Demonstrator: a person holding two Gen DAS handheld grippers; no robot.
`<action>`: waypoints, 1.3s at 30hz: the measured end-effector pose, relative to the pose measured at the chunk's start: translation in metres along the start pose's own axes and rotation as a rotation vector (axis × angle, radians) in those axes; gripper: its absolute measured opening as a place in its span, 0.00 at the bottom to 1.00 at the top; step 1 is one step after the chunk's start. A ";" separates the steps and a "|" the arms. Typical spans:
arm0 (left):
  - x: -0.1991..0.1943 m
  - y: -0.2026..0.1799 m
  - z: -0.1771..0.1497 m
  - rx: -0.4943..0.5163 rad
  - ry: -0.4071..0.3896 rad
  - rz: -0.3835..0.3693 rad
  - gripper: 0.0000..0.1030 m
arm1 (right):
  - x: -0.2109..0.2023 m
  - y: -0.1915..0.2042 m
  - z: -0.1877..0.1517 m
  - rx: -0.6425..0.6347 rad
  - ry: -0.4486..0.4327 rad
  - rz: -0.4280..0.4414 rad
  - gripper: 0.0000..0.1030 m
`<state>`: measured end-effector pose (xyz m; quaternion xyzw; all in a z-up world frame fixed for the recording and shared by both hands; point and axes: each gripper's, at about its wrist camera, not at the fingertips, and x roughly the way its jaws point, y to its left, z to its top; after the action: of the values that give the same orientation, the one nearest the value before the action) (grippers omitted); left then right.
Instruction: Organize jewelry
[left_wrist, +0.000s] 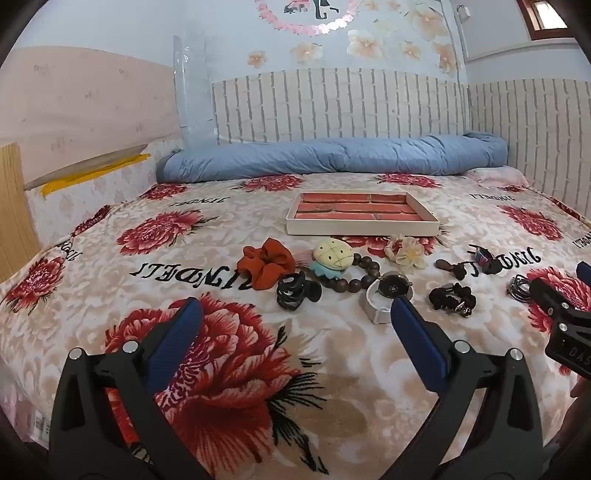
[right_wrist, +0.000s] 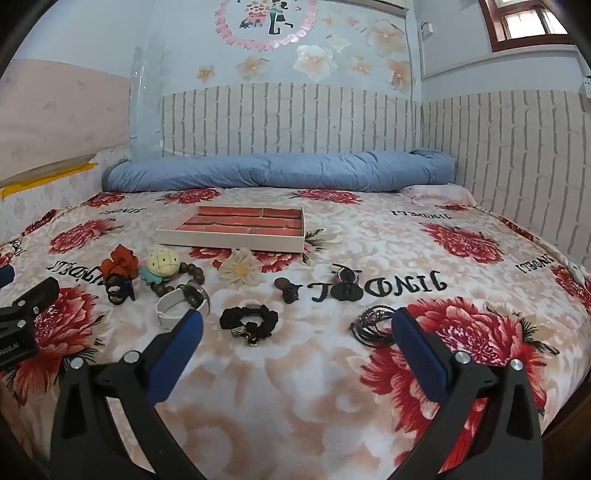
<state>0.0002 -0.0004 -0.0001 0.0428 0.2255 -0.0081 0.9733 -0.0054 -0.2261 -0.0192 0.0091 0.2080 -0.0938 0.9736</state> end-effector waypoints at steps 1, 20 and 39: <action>0.000 0.000 0.000 -0.002 -0.005 -0.001 0.95 | 0.000 0.000 0.000 -0.004 -0.007 -0.002 0.97; -0.002 -0.004 -0.001 -0.008 -0.001 -0.001 0.95 | 0.001 0.001 0.000 -0.005 -0.006 -0.007 0.97; 0.000 0.001 -0.001 -0.019 0.002 -0.011 0.95 | 0.001 0.004 -0.001 -0.007 -0.013 -0.018 0.97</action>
<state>0.0004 0.0012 -0.0008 0.0323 0.2265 -0.0113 0.9734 -0.0041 -0.2226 -0.0201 0.0033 0.2020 -0.1019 0.9741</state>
